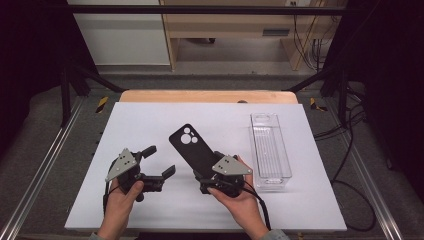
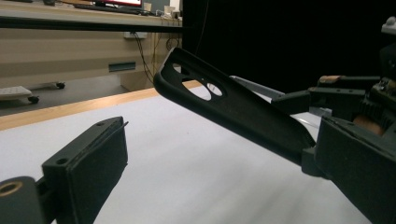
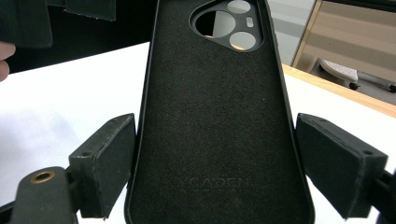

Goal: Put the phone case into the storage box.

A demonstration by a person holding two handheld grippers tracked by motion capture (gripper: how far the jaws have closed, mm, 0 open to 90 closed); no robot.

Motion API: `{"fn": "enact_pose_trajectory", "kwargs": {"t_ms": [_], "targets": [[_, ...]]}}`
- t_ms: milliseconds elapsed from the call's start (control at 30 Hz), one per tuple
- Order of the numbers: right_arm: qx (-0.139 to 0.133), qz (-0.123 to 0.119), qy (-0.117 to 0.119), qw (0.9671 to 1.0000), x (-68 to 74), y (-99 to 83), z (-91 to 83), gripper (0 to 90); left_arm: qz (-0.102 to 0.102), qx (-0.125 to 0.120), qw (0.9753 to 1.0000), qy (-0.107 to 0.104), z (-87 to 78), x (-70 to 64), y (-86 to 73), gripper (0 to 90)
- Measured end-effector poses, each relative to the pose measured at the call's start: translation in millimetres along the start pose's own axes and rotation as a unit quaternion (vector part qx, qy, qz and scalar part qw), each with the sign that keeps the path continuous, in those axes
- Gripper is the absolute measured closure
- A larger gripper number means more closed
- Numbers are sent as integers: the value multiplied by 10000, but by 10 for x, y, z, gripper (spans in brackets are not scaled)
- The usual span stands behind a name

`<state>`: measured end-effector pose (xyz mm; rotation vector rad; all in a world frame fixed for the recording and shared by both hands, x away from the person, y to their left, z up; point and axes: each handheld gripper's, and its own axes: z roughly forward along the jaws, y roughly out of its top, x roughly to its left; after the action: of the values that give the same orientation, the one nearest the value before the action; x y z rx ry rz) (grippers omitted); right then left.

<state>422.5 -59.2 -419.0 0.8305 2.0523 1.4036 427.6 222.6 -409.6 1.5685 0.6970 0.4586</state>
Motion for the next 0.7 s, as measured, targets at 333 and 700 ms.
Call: {"fn": "enact_pose_trajectory", "kwargs": {"t_ms": [333, 700], "targets": [[-78, -79, 91, 9999, 103, 7, 1, 152, -77, 63, 9999, -33, 19, -1, -26, 33], [-100, -149, 287, 9994, 194, 13, 19, 151, -337, 107, 9993, -124, 39, 28, -76, 54]]}}
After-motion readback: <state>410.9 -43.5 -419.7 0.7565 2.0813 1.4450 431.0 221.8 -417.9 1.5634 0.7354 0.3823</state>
